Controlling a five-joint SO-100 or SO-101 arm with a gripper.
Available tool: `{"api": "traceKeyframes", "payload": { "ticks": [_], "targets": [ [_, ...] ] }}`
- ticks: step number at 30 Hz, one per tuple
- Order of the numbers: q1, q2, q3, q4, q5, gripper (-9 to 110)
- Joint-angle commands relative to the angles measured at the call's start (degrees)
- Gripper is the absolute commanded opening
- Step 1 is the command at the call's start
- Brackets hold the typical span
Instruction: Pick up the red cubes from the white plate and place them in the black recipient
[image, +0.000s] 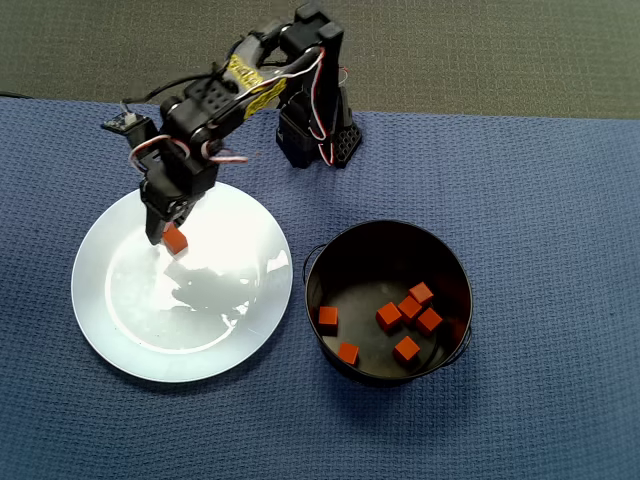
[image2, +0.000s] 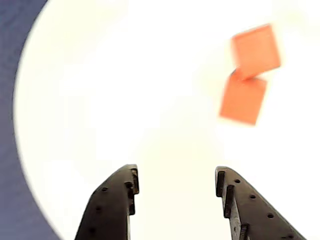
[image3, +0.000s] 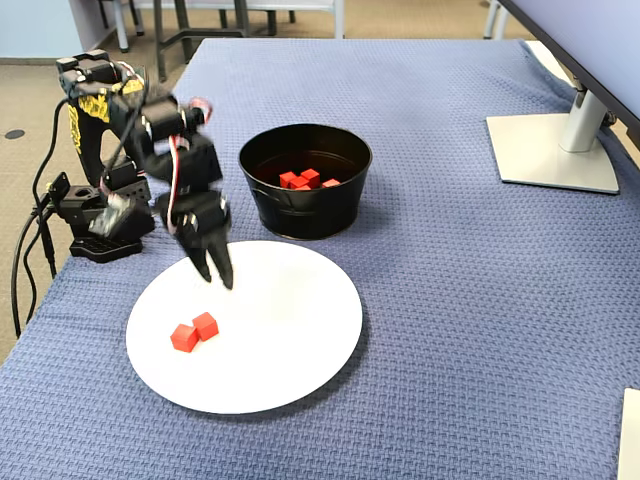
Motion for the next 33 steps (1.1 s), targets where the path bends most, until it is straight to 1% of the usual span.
{"api": "traceKeyframes", "payload": {
  "ticks": [1,5,15,26,33],
  "targets": [
    [1.7,-3.6,-1.8,0.8,2.4,8],
    [1.6,-6.7,-4.0,2.8,4.0,7],
    [0.3,-10.2,-4.4,3.3,-1.5,13],
    [2.2,-15.6,-9.1,3.1,-4.7,15],
    [2.6,-16.9,-9.2,2.3,-5.9,15]
  ]
}}
